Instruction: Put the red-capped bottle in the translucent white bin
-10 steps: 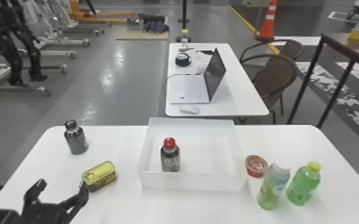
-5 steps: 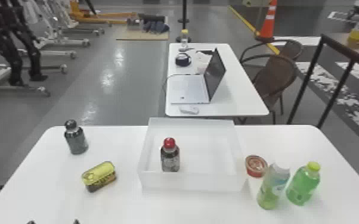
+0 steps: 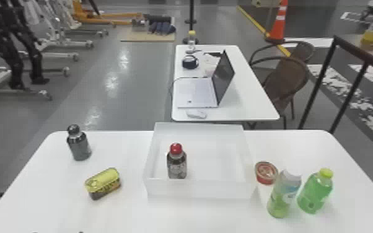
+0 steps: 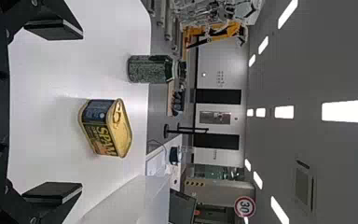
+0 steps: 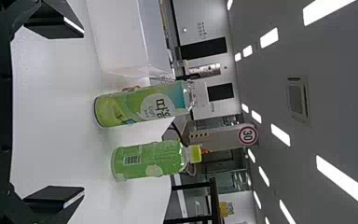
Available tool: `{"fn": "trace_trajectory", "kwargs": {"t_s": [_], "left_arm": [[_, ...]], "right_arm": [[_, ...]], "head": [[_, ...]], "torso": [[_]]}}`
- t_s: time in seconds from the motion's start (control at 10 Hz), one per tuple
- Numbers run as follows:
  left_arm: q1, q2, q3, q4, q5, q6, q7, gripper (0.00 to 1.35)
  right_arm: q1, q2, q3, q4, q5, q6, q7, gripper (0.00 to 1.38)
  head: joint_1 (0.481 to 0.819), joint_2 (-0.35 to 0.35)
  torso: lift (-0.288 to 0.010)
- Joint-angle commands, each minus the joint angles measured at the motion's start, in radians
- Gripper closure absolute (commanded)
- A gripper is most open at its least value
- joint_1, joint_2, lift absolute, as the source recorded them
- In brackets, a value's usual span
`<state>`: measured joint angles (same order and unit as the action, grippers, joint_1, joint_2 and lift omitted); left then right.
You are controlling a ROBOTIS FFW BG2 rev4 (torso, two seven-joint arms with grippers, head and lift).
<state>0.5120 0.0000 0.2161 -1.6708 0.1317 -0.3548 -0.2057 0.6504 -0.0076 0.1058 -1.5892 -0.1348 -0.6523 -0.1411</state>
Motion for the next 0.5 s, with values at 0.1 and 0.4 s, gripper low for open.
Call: {"fn": "trace_trajectory", "kwargs": {"t_s": [0.1, 0.4], "left_arm": [[0.01, -0.003, 0.0, 0.017, 0.008, -0.024, 0.003, 0.15], [0.008, -0.003, -0.008, 0.028, 0.014, -0.03, 0.003, 0.15]], "right_arm": [[-0.001, 0.0, 0.0, 0.002, -0.002, 0.003, 0.0, 0.11], [-0.009, 0.001, 0.0, 0.003, -0.002, 0.006, 0.0, 0.11]], "head": [[0.549, 0.0], [0.549, 0.0]], "torso": [[-0.1], [-0.1]]}}
